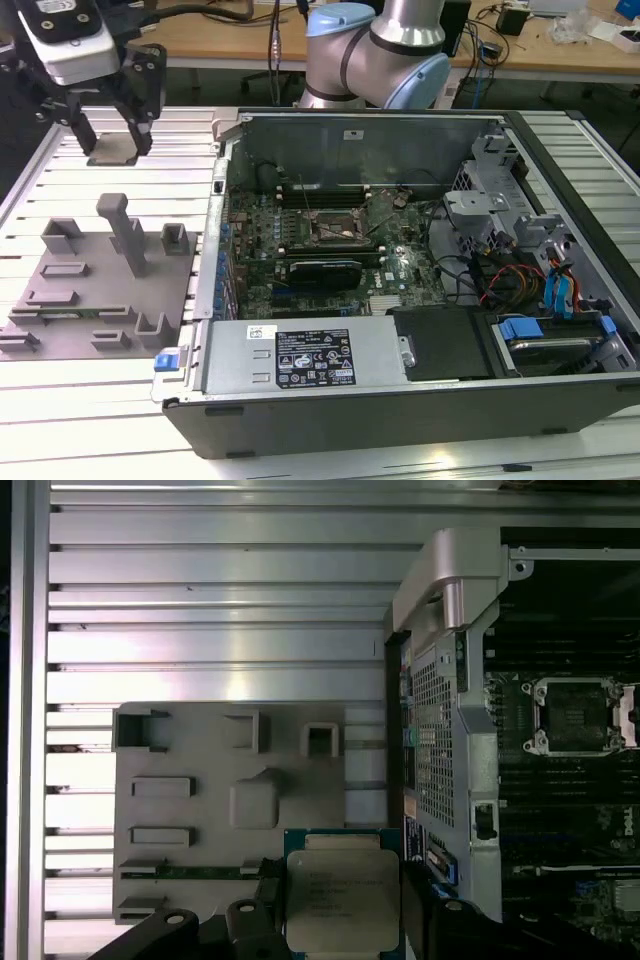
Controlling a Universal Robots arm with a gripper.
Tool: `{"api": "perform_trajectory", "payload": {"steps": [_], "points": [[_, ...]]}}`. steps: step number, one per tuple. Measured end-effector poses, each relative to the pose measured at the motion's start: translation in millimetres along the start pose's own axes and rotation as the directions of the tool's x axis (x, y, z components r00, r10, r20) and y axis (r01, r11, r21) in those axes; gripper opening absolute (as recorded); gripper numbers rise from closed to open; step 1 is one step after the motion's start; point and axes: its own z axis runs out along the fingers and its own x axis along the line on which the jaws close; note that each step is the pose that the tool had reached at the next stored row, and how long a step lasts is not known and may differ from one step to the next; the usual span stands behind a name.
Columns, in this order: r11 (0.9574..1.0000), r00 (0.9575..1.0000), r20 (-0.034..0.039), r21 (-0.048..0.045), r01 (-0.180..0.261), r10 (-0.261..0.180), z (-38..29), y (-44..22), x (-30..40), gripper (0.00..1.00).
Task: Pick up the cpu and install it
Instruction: 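Pick up the cpu and move it towards the insertion slot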
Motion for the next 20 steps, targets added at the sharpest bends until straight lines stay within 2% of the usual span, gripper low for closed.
{"api": "perform_trajectory", "payload": {"steps": [3,11,14,17,20], "points": [[1.0,1.0,-0.0001,0.0001,0.0,0.0,0.2,0.2,-11.0,0.55],[1.0,1.0,0.0,0.0,0.0,0.0,0.7,0.4,-30.7,0.55],[1.0,1.0,-0.0001,0.0001,0.0,0.0,1.1,0.5,-45.4,0.55],[1.0,1.0,0.0,0.0,0.0,0.0,1.6,0.7,-65.0,0.55],[1.0,1.0,-0.0001,0.0001,0.0,0.0,1.9,0.9,-77.1,0.55]]}}
